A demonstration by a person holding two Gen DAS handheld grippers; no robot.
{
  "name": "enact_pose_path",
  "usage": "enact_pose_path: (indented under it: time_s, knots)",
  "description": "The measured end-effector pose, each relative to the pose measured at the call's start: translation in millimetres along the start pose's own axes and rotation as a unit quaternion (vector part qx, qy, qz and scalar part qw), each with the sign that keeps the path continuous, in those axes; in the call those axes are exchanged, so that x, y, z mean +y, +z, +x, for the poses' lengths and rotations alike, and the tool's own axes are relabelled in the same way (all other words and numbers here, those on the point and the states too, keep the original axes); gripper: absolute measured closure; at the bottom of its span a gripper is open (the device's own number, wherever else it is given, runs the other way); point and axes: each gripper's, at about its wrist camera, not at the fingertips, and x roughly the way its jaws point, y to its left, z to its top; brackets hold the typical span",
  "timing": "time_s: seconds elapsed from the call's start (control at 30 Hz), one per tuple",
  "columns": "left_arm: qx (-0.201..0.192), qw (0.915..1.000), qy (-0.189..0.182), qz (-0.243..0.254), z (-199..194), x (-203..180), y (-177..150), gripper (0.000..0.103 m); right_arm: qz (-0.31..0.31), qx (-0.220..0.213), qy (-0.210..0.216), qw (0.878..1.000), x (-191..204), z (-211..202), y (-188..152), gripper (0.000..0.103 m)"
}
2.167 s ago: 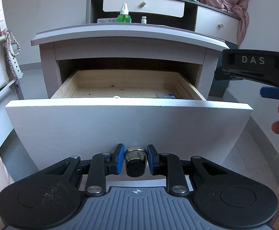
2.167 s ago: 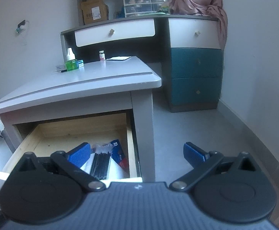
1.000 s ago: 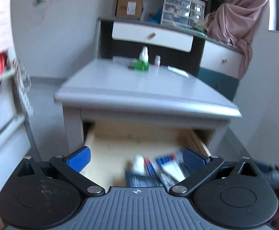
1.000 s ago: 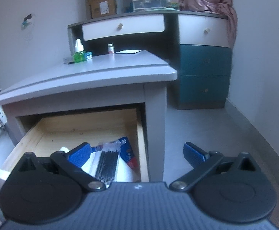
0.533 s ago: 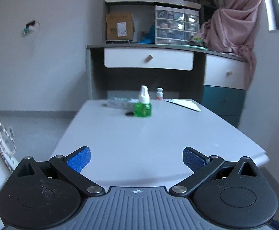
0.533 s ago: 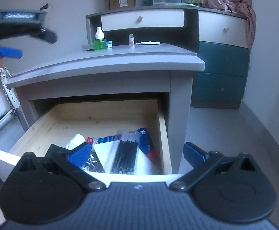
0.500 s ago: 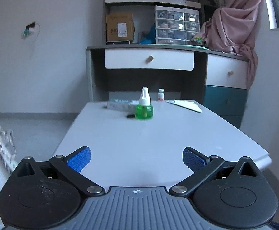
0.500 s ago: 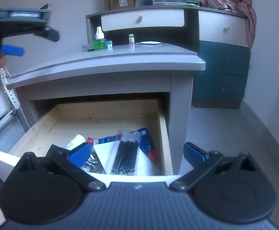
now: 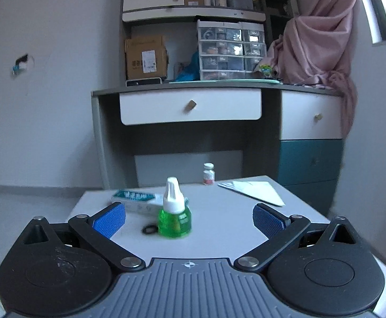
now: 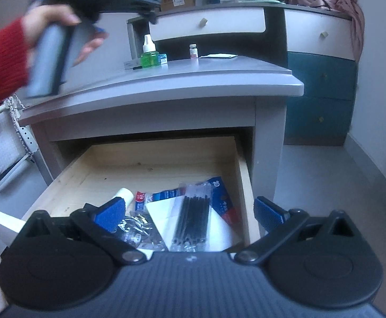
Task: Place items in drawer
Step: 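Move the left gripper to the green repellent bottle on the desk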
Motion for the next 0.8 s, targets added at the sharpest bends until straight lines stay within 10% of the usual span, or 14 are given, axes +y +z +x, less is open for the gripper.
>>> enact_pose_path:
  time_s: [0.8]
  knots:
    - [0.113, 0.9920, 0.029, -0.048, 117, -3, 12, 0.000, 0.025, 0.010, 0.022, 0.999, -6, 6, 4, 0.000]
